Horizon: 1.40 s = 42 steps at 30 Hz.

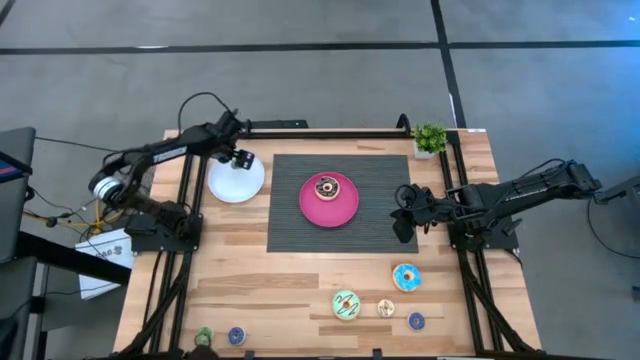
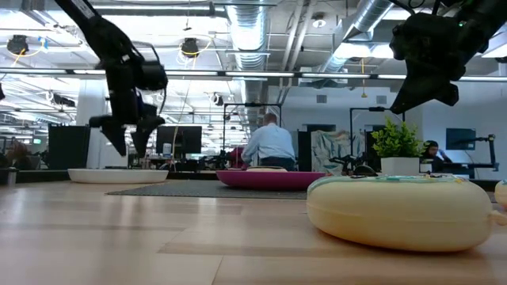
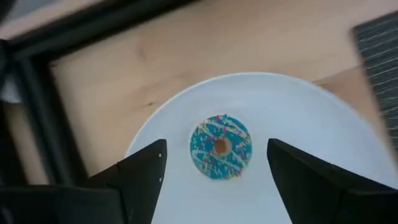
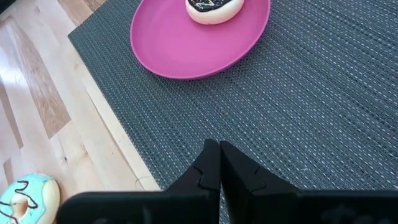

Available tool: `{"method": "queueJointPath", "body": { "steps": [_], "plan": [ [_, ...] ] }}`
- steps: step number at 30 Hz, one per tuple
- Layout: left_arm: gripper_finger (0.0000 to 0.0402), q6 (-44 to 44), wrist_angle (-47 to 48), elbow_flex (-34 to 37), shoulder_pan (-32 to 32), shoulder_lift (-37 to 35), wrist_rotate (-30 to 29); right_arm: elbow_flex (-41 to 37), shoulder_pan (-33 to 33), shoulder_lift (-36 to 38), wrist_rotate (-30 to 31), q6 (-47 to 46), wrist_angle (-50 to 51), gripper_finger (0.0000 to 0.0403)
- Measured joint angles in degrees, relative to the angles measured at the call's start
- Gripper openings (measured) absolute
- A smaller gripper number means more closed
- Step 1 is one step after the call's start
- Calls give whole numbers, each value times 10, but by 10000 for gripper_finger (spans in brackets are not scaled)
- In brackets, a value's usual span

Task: Pick & Place donuts
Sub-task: Put the big blue donut on the pink plate

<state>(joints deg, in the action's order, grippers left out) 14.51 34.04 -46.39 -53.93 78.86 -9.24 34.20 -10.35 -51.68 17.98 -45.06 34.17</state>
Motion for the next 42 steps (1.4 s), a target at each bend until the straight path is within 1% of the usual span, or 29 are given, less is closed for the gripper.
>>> {"method": "queueJointPath", "body": {
  "steps": [2, 5, 7, 9, 12, 15, 20, 21, 22, 25, 28, 32, 34, 36, 37, 40, 42],
  "plan": [
    [272, 18, 15, 0, 4, -35, 14, 0, 0, -1, 0, 0, 0, 0],
    [270, 51, 29, 0, 18, -87, 49, 0, 0, -2, 0, 0, 0, 0],
    [262, 73, 26, 0, 42, -121, 62, 0, 0, -2, 0, 0, -1, 0],
    [244, 97, 25, 0, 78, -151, 54, 0, 0, -2, 1, 0, -3, 0],
    [199, 134, 26, 0, 149, -185, 16, 0, 0, -2, 1, 5, -4, 0],
    [141, 174, 26, 0, 229, -204, -19, 0, 0, -2, 1, 5, -4, 0],
    [37, 220, 26, 0, 367, -208, -69, 0, 0, -2, 1, 5, -4, 0],
    [19, 228, 25, 0, 392, -207, -77, 0, 0, -2, 2, 6, -4, 1],
    [10, 237, 25, 0, 416, -207, -83, 0, 0, -2, 4, 11, -3, 2],
    [11, 249, 25, 0, 480, -207, -95, 0, 0, -2, 14, 29, -4, 8],
    [14, 252, 28, 0, 532, -206, -84, 0, 0, -2, 15, 62, -4, 16],
    [6, 236, 69, 0, 581, -206, -23, 0, -2, -2, 15, 137, -4, 24],
    [2, 229, 81, 0, 596, -206, -8, 0, -2, -2, 15, 165, -4, 27],
    [1, 236, 77, 0, 611, -206, -17, 0, -2, -2, 11, 149, -4, 29],
    [1, 224, 72, 0, 620, -206, -26, 0, -2, -2, 8, 130, -4, 30],
    [0, 156, 36, 0, 656, -206, -52, 0, -1, -2, -10, 102, -1, 38],
    [0, 114, 8, 0, 683, -206, -78, 0, -4, -2, -35, 91, -1, 51]
  ]
}}
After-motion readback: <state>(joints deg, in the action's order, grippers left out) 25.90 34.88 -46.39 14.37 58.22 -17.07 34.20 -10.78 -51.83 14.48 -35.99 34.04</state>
